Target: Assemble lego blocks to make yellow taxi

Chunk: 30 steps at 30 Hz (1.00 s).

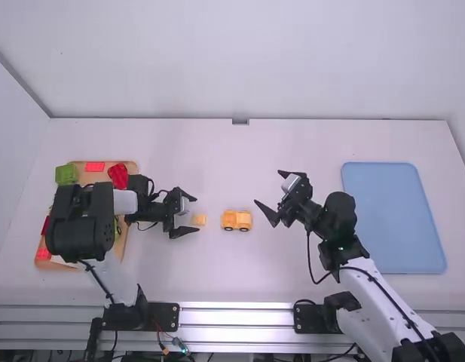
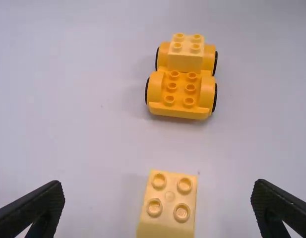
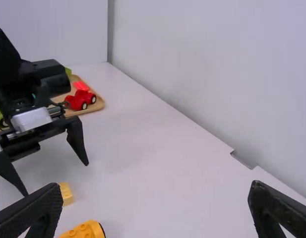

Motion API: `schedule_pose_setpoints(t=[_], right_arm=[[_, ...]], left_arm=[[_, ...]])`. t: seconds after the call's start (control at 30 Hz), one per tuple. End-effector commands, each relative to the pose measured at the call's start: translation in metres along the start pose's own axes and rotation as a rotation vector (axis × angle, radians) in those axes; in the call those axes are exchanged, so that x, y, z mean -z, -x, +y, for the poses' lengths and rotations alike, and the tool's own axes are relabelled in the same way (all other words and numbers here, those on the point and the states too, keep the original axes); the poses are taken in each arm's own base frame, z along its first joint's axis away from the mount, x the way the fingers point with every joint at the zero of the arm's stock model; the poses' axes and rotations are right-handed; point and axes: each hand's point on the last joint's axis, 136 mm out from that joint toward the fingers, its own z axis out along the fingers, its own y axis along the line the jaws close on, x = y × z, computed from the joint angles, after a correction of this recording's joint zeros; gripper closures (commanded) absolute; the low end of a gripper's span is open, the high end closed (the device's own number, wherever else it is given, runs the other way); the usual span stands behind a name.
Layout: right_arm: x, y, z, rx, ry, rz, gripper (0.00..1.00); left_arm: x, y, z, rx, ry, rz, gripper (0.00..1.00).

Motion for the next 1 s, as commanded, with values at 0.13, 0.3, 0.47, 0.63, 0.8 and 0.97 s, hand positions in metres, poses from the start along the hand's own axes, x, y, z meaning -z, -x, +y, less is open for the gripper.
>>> schedule_pose_setpoints(t=[0.13, 0.3, 0.47, 0.63, 0.8, 0.97], right_arm=[[0.002, 0.001, 0.004, 0.009, 0.014, -0.009, 0.01], [0.0, 0.003, 0.007, 0.013, 0.025, -0.015, 0.01], [0.0, 0.003, 0.007, 0.038, 0.026, -0.016, 0.01], [0.0, 0.003, 0.008, 0.037, 0.029, -0.016, 0.02], [-0.002, 0.004, 0.013, 0.043, 0.042, -0.019, 0.02], [0.0, 0.003, 0.008, 0.04, 0.028, -0.016, 0.01]], left_arm=[[-0.008, -0.008, -0.009, 0.041, -0.093, -0.012, 0.13], [-0.008, -0.01, -0.016, -0.012, -0.121, 0.005, 0.29], [-0.018, -0.022, -0.019, -0.036, -0.085, 0.03, 0.34], [-0.021, -0.025, -0.017, -0.011, -0.056, 0.026, 0.38], [-0.019, -0.025, -0.011, 0.009, -0.037, 0.029, 0.51], [-0.018, -0.025, -0.009, -0.002, -0.035, 0.032, 0.65]])
